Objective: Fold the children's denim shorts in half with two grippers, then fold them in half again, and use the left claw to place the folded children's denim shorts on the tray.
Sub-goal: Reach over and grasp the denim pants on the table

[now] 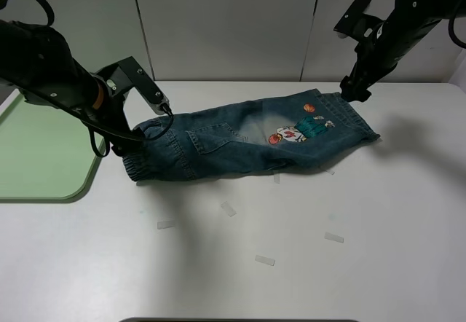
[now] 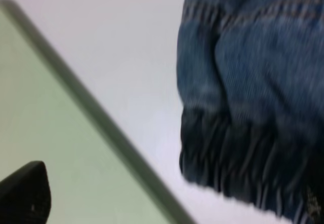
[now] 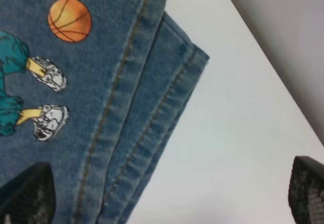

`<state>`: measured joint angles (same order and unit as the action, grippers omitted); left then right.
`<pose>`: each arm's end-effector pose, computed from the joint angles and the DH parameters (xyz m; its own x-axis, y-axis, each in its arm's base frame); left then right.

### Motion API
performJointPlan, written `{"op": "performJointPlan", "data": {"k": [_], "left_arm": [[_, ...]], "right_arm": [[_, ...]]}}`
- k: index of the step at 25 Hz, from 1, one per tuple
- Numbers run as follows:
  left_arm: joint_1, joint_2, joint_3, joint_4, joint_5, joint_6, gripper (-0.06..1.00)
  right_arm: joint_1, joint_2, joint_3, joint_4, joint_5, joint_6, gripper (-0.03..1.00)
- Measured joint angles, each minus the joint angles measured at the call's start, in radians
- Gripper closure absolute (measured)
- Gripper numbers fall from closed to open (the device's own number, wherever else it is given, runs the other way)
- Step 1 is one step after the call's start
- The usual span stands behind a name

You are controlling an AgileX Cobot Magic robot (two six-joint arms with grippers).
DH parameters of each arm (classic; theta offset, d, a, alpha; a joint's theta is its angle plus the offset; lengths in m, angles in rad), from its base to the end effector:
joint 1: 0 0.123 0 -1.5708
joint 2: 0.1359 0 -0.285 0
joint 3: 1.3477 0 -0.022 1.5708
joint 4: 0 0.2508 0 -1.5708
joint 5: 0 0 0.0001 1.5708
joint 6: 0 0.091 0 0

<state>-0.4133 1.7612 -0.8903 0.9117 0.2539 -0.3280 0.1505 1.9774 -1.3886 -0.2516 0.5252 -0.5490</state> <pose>0.3159 -0.1187 0.1594 -0.4700 0.7817 -0.4100 0.6397 0.6217 0.4520 0.4222 0.0525 0.1891 -0.5455 -0.7798 -0.3072 -0.6427 0.6245 -0.4438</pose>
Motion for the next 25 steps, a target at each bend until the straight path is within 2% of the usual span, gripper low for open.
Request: {"op": "performJointPlan", "data": {"k": [6, 11, 14, 20, 25], "left_arm": [[0.000, -0.135, 0.000, -0.130, 0.228, 0.000, -0.05], [0.000, -0.314, 0.000, -0.292, 0.460, 0.000, -0.04], [0.000, -0.441, 0.000, -0.380, 0.570, 0.000, -0.03], [0.000, -0.728, 0.001, -0.507, 0.640, 0.003, -0.01], [0.000, -0.962, 0.005, -0.560, 0.724, 0.035, -0.01]], "right_arm": [[0.004, -0.018, 0.000, 0.032, 0.000, 0.058, 0.27], [0.031, -0.051, 0.000, 0.094, 0.008, 0.181, 0.27], [0.062, -0.057, -0.001, 0.121, 0.062, 0.266, 0.27], [0.130, -0.058, -0.001, 0.133, 0.179, 0.423, 0.27], [0.188, -0.058, -0.001, 0.136, 0.247, 0.497, 0.27]]}}
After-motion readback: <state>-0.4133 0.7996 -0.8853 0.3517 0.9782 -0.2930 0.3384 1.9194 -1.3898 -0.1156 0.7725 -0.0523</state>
